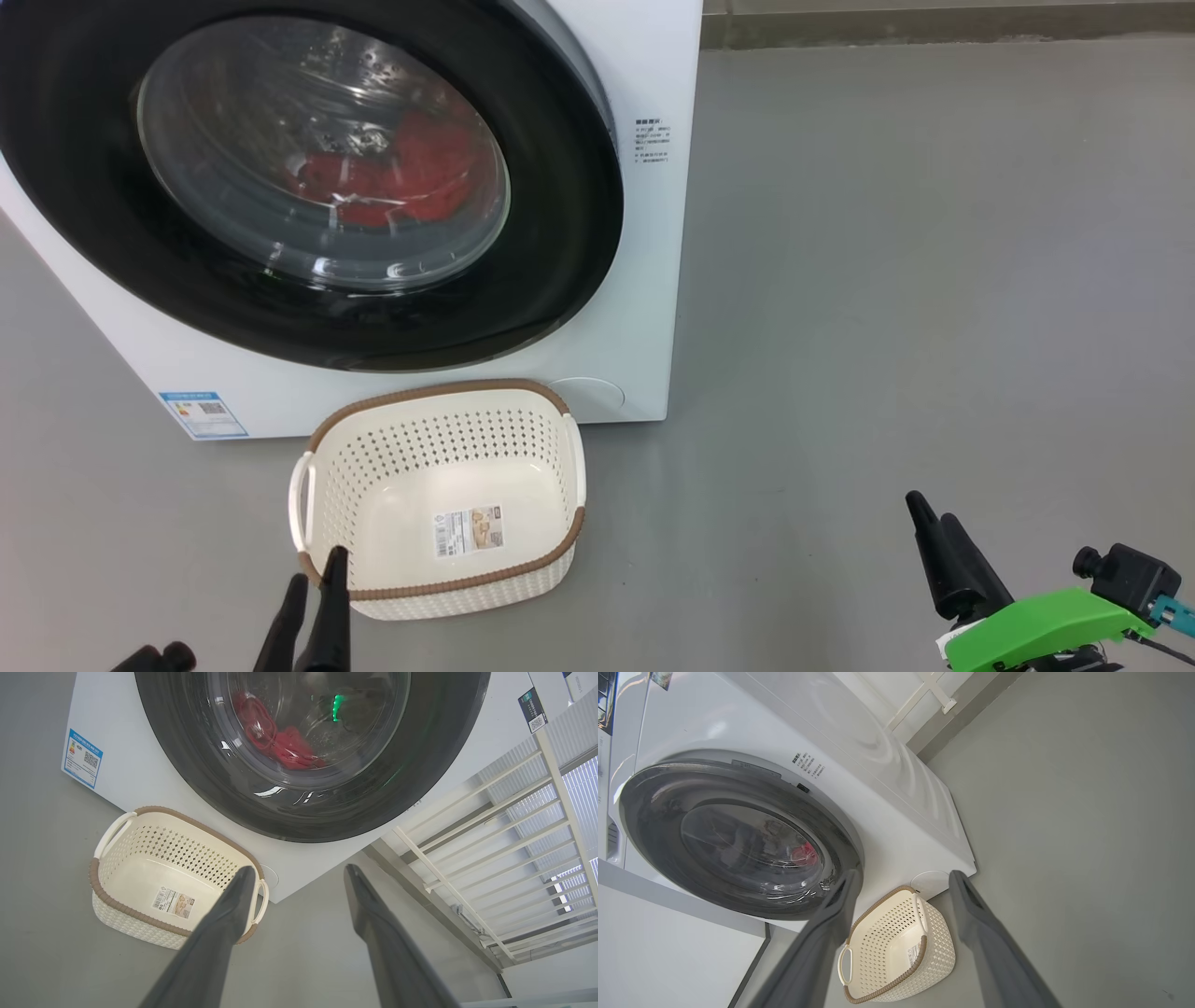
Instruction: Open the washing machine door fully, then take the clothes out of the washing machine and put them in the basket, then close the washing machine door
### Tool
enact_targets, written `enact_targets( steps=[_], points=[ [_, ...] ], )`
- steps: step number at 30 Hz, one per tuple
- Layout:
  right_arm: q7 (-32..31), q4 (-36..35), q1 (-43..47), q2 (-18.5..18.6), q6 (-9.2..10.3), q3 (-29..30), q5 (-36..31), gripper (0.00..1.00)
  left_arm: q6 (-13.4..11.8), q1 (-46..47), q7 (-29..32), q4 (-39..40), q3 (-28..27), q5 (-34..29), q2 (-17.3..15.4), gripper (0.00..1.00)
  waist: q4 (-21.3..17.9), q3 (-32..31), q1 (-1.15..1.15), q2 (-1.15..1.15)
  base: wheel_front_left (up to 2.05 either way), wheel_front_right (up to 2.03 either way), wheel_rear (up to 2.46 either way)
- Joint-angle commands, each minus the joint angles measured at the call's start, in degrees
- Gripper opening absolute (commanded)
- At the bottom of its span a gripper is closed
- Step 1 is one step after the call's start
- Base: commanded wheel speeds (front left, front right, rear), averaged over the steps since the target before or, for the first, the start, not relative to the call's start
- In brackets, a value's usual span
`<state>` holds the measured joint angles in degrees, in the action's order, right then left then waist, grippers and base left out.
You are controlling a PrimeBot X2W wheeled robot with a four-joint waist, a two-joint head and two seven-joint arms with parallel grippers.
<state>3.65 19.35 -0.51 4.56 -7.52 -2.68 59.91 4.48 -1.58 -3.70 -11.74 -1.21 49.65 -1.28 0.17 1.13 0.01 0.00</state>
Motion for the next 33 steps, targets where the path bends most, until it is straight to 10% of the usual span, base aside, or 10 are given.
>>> enact_targets(
  steps=[1, 33],
  points=[
    [0.94, -1.67, -2.10, 1.06, 0.01, -1.02, -1.60, 1.00, -0.52, 0.07, -0.78, 1.91, -0.62, -2.28, -1.03, 1.00, 0.02, 0.03, -0.01, 0.00, 0.00, 0.00, 0.00],
    [6.33, -2.09, -1.85, 2.37, 0.02, -4.09, -18.96, 1.00, -1.96, -1.37, -6.23, 3.98, 0.60, -23.87, -1.33, 1.00, -0.15, 0.71, -0.01, 0.00, 0.00, 0.00, 0.00]
  ],
)
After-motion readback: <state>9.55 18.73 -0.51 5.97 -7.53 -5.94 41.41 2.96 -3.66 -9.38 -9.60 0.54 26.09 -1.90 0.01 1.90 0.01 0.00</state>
